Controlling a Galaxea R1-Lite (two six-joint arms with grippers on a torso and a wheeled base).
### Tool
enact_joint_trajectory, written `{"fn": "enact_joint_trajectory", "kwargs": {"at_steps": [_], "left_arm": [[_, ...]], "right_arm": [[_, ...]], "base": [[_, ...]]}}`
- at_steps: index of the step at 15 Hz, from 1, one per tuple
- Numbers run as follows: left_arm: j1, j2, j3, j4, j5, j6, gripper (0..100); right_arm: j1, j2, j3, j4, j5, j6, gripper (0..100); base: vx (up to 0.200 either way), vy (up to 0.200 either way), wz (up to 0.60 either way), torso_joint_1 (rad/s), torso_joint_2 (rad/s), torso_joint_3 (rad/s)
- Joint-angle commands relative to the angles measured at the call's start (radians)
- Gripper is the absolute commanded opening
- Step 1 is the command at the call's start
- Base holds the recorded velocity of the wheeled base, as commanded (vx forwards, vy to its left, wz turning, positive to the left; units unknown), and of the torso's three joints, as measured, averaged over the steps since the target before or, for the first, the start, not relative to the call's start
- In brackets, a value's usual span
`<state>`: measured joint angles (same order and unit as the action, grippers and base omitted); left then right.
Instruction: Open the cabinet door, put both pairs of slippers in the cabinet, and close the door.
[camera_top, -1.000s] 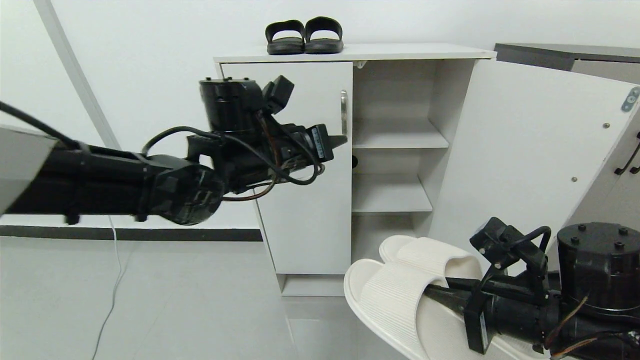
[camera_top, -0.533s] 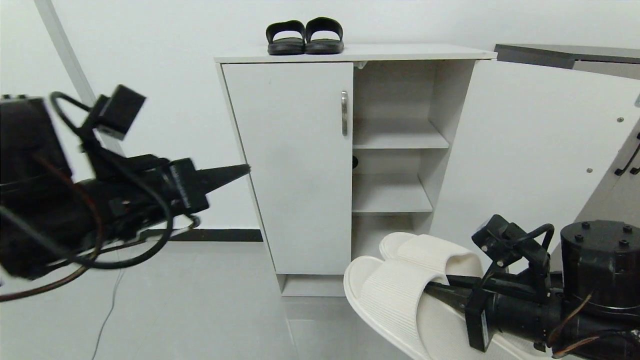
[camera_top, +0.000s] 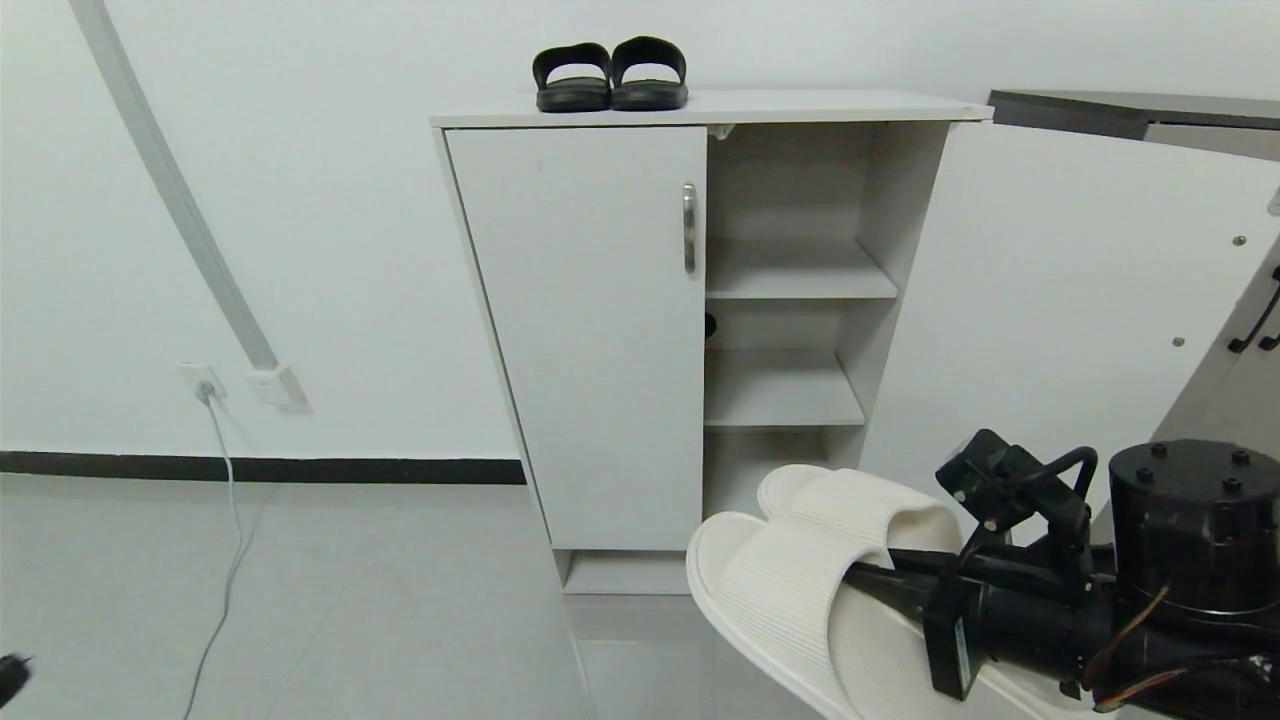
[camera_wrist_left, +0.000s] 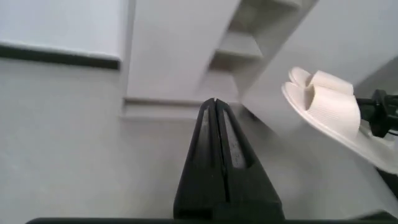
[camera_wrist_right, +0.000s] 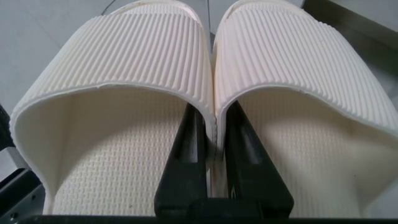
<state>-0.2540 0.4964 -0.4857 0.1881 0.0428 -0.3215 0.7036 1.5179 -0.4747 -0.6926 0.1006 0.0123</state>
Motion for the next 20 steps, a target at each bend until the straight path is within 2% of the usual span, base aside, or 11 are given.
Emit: {"fn": "enact_joint_trajectory", "kwargs": {"at_steps": [1,4,6,8,10,12,13,14,15,19,20], "left_arm": [[0.099,-0.229,0.104,0.044,0.062,0.025,0],[0.217,-0.318,0.237,0.036,0.117,0.163,0],[0.274,-0.369,0.302,-0.007,0.118,0.176,0],[0.279,-0.432,0.338,-0.016,0.118,0.194,0],[0.262,-0.487,0.389,-0.045,0.118,0.211,0],[0.257,-0.496,0.437,-0.131,0.106,0.260,0],[0.257,-0.496,0.473,-0.165,0.094,0.308,0],[0.256,-0.496,0.470,-0.160,0.074,0.329,0],[0.256,-0.496,0.475,-0.160,0.032,0.340,0],[0.256,-0.496,0.478,-0.167,0.020,0.337,0],[0.256,-0.496,0.478,-0.168,0.020,0.335,0]], "right_arm": [[0.000,0.024,-0.013,-0.001,-0.001,0.003,0],[-0.001,0.117,-0.068,-0.007,-0.085,0.020,0],[0.000,0.208,-0.127,-0.039,-0.180,0.087,0],[-0.001,0.281,-0.194,-0.070,-0.248,0.149,0],[-0.001,0.390,-0.289,-0.070,-0.387,0.216,0],[-0.001,0.464,-0.337,-0.076,-0.472,0.225,0],[-0.001,0.495,-0.358,-0.087,-0.498,0.227,0],[-0.003,0.535,-0.384,-0.119,-0.533,0.227,0],[-0.001,0.593,-0.423,-0.165,-0.584,0.224,0],[0.030,0.754,-0.570,-0.182,-0.756,0.227,0],[0.033,0.825,-0.670,-0.185,-0.846,0.225,0]], "base": [[0.000,0.000,0.00,0.000,0.00,0.000],[0.000,0.000,0.00,0.000,0.00,0.000],[0.000,0.000,0.00,0.000,0.00,0.000],[0.000,0.000,0.00,0.000,0.00,0.000],[0.000,0.000,0.00,0.000,0.00,0.000],[0.000,0.000,0.00,0.000,0.00,0.000],[0.000,0.000,0.00,0.000,0.00,0.000],[0.000,0.000,0.00,0.000,0.00,0.000],[0.000,0.000,0.00,0.000,0.00,0.000],[0.000,0.000,0.00,0.000,0.00,0.000],[0.000,0.000,0.00,0.000,0.00,0.000]]}}
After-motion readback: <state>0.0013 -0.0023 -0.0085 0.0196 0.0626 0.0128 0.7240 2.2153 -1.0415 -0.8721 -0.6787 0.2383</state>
